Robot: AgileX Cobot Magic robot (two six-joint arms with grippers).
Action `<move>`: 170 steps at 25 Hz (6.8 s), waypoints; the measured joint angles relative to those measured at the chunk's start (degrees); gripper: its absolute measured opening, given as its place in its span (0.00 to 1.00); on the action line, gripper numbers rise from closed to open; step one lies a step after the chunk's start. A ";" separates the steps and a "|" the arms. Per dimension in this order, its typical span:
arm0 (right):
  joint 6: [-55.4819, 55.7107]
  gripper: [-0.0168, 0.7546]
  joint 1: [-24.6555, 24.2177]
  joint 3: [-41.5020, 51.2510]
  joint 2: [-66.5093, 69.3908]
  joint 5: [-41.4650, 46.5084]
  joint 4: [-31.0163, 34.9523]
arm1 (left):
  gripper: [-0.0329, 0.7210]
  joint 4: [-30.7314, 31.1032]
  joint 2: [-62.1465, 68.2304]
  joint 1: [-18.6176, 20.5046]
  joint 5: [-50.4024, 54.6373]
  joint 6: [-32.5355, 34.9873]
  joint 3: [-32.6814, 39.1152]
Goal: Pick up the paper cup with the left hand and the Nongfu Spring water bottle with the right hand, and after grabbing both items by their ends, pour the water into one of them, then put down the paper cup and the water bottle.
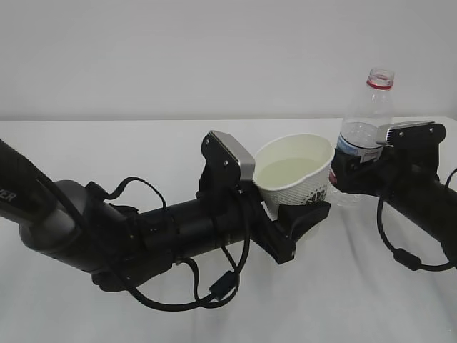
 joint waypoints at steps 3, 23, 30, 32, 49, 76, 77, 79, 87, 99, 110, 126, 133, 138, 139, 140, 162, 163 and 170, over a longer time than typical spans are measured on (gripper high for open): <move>0.34 0.83 0.00 0.00 0.00 0.00 -0.05 | 0.74 0.00 0.00 0.00 0.00 0.00 0.00; 0.46 0.87 0.00 0.02 0.00 0.00 -1.80 | 0.74 0.00 0.00 0.00 0.00 0.00 0.00; 0.46 0.87 0.00 1.01 -1.76 0.00 -1.93 | 0.74 0.00 0.00 0.00 0.00 0.00 0.00; 0.23 0.87 0.00 2.07 -3.35 0.00 -1.55 | 0.74 0.00 0.00 0.00 0.00 0.00 0.00; -1.05 0.87 0.00 10.86 -6.44 -0.27 -1.29 | 0.74 0.00 0.00 0.00 0.00 0.00 0.00; -1.62 0.86 0.00 23.66 -23.27 -0.41 9.91 | 0.74 0.10 0.00 0.00 2.80 0.00 0.00; -1.62 0.85 0.00 23.82 -23.27 -0.41 10.33 | 0.74 0.10 0.00 0.00 2.80 0.00 0.00; -1.67 0.85 0.00 23.82 -23.27 -0.41 10.56 | 0.74 0.10 0.00 0.00 2.80 0.00 0.00; -3.68 0.84 0.00 23.82 -23.27 -0.41 10.56 | 0.74 -4.07 0.04 0.00 2.80 0.00 0.00; -3.80 0.81 0.00 23.82 -23.27 -0.41 10.91 | 0.74 -12.06 0.13 0.00 2.80 4.37 0.00; -3.80 0.81 0.00 23.82 -23.27 -0.41 11.14 | 0.74 -25.71 0.13 0.00 2.80 9.50 0.81; -3.90 0.81 0.00 23.82 -23.27 -0.41 11.23 | 0.74 -29.48 0.13 7.63 -0.40 10.74 6.97; -3.90 0.81 0.00 23.82 -23.27 -0.41 11.23 | 0.74 -29.51 0.13 11.85 -0.45 10.74 7.30; -3.90 0.80 0.00 23.82 -23.27 -0.41 11.23 | 0.74 -29.51 0.13 13.62 -0.45 10.74 7.30; -3.90 0.80 0.00 23.82 -23.27 -0.41 11.23 | 0.74 -29.51 0.13 13.91 -0.45 10.74 7.30; -3.90 0.80 0.00 23.82 -23.27 -0.41 11.23 | 0.74 -29.51 0.13 14.33 -0.45 10.74 7.30; -3.90 0.79 0.00 23.82 -23.27 -0.41 10.81 | 0.74 -29.63 0.13 25.23 -0.45 10.83 7.30; -3.90 0.79 0.00 23.82 -23.27 -0.41 10.81 | 0.74 -29.73 0.13 25.63 -0.45 10.83 7.30; -3.90 0.79 0.00 23.82 -23.27 -0.41 10.81 | 0.74 -31.39 0.13 26.22 -0.18 10.87 7.30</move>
